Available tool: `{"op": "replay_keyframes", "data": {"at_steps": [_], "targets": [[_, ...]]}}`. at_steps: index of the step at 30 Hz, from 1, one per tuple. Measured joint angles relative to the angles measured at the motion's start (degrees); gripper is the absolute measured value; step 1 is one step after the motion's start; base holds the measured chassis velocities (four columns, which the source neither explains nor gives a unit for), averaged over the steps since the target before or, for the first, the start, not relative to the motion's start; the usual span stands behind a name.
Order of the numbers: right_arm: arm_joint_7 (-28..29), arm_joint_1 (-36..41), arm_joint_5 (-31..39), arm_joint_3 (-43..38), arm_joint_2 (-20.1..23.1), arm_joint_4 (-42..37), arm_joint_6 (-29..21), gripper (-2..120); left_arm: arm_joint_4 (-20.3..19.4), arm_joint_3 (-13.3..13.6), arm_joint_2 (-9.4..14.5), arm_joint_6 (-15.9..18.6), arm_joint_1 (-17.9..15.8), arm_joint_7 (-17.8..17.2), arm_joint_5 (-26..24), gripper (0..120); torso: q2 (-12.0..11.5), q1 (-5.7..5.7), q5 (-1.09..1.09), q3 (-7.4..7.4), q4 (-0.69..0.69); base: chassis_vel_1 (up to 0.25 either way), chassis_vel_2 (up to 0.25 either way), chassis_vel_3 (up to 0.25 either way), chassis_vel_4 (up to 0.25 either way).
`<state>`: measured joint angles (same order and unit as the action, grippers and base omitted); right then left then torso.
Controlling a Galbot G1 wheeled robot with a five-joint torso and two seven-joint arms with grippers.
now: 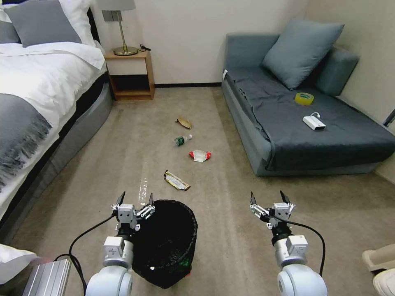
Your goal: Pick up the trash bin, then pick up the garbage on the floor and place it into the trash bin.
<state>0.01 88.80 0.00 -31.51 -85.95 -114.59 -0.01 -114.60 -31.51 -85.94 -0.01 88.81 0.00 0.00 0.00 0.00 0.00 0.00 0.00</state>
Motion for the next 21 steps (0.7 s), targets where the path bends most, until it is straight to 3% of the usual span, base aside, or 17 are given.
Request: {"op": "replay_keyframes", "data": {"at_steps": [13, 16, 21], "targets": [[0.0, 0.03, -0.04, 0.0, -0.01, 0.02, 0.04, 100, 0.6, -0.55, 0.04, -0.68, 0.06, 0.27, -0.74, 100, 0.0, 0.0, 0.0, 0.0, 0.0, 0.0, 0.0, 0.0, 0.0], [1.28, 2.17, -3.72, -0.03, -1.4, 1.26, 3.01, 100, 6.11, -5.7, 0.95, -7.18, 0.91, 3.29, -6.7, 100, 0.0, 0.0, -0.02, 0.0, 0.01, 0.0, 0.0, 0.0, 0.0], [3.88, 6.26, -10.77, -0.01, -4.17, 3.63, 8.8, 100, 8.92, -8.62, 1.36, -11.19, 1.12, 5.46, -9.74, 100, 0.0, 0.0, -0.04, 0.0, 0.0, 0.0, 0.0, 0.0, 0.0]]}}
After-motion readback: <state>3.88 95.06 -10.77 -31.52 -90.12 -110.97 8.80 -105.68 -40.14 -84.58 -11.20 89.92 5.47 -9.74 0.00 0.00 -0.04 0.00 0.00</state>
